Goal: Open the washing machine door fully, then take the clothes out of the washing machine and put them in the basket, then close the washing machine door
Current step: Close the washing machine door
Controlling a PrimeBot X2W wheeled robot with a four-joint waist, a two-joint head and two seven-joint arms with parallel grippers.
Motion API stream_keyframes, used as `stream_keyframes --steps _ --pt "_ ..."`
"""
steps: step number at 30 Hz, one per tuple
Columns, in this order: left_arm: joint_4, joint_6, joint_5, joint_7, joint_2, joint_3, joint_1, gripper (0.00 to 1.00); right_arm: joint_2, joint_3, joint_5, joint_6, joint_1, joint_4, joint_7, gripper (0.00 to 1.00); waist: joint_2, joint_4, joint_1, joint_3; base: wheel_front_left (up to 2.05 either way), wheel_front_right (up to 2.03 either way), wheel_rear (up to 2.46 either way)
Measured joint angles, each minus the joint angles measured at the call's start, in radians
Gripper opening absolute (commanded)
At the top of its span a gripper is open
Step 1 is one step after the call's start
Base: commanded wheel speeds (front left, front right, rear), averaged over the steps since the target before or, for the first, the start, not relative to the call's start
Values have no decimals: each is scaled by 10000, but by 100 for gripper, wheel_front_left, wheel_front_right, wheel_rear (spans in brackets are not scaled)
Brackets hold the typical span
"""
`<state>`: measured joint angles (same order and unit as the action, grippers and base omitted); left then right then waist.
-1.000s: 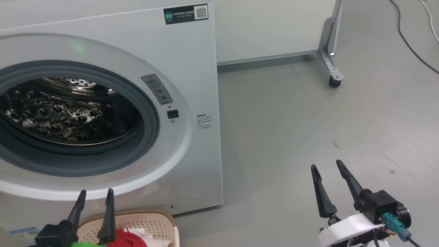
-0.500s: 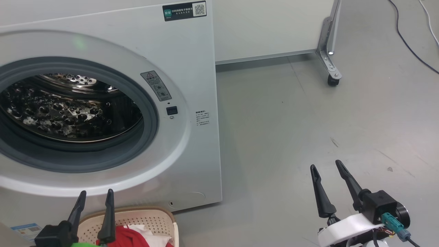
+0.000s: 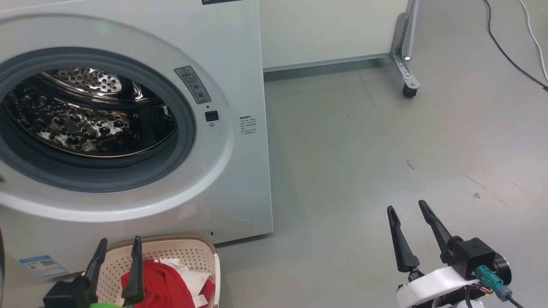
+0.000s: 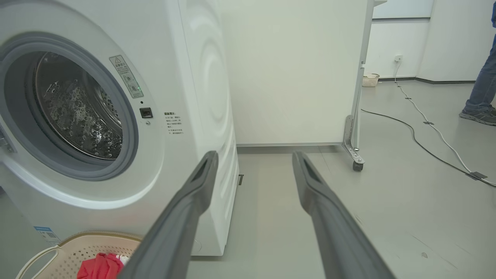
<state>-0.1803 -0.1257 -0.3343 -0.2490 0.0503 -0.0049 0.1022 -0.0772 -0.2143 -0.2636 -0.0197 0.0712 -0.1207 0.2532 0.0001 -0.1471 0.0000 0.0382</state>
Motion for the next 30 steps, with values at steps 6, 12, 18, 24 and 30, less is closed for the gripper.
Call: stream_keyframes --steps 6,12,18,24,30 --pt "50 0 2 0 6 -90 2 100 8 4 0 -46 2 -38 0 100 0 3 0 4 -136 136 0" --pt "115 0 6 0 12 -104 3 100 21 2 2 -58 2 -54 0 100 0 20 -1 13 -112 112 0" --pt "123 0 15 0 17 -123 8 100 29 2 2 -61 2 -77 0 100 0 36 0 38 -87 87 0" --pt "117 0 15 0 15 -8 10 100 61 2 2 -90 2 -81 0 100 0 39 0 49 -81 96 -15" --pt "123 0 19 0 17 -10 12 100 67 8 2 -90 3 -84 0 100 0 32 -1 14 -88 122 -33"
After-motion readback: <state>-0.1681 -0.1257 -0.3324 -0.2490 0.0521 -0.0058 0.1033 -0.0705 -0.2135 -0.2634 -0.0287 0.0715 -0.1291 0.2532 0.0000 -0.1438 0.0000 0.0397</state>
